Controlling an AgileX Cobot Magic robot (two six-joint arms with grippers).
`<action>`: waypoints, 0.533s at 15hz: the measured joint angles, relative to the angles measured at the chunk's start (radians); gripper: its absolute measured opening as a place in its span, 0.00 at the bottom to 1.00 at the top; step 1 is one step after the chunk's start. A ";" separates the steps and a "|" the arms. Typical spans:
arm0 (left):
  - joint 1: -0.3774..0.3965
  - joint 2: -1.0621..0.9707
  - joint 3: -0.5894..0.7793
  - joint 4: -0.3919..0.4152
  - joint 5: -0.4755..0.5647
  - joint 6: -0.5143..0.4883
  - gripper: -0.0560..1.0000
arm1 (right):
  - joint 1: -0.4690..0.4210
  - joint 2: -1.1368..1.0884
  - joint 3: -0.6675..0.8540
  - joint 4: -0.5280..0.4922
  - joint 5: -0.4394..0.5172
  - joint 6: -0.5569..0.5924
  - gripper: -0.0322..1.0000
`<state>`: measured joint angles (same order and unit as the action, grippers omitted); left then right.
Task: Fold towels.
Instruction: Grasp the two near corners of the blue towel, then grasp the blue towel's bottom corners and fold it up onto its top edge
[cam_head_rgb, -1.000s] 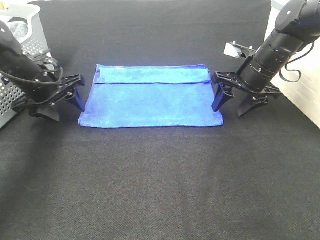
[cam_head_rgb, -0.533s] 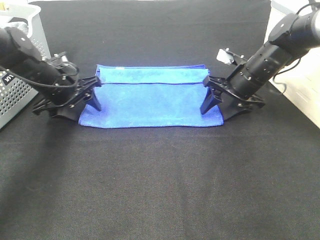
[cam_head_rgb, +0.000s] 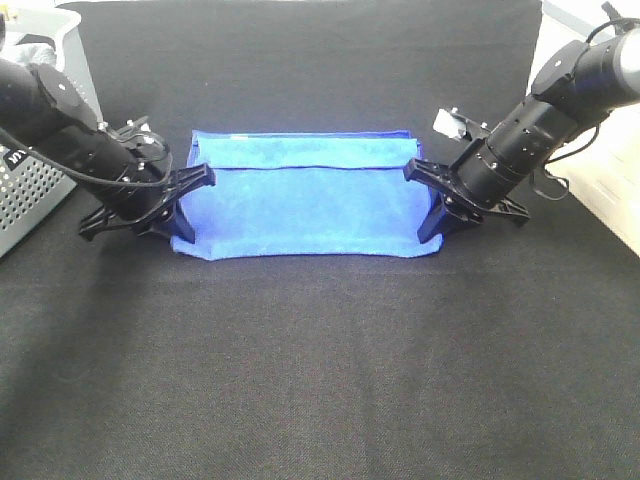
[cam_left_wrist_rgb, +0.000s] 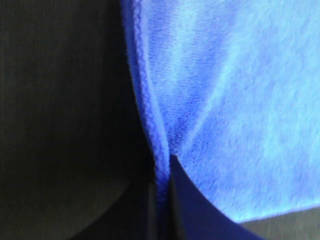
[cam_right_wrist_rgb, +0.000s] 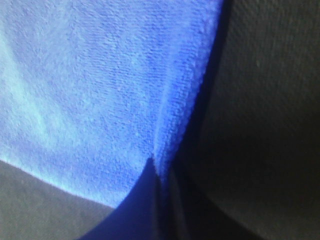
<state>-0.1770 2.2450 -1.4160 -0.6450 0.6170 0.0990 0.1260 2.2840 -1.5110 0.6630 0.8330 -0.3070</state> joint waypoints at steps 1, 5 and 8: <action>0.003 -0.008 0.009 0.017 0.031 0.004 0.06 | 0.000 -0.004 0.006 -0.009 0.020 0.003 0.03; 0.002 -0.105 0.173 0.051 0.038 0.015 0.06 | 0.000 -0.111 0.186 -0.010 -0.015 0.002 0.03; 0.000 -0.194 0.336 0.049 0.029 0.031 0.06 | 0.003 -0.203 0.377 -0.007 -0.081 -0.006 0.03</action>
<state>-0.1770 2.0510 -1.0800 -0.5960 0.6460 0.1300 0.1290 2.0810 -1.1340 0.6560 0.7520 -0.3130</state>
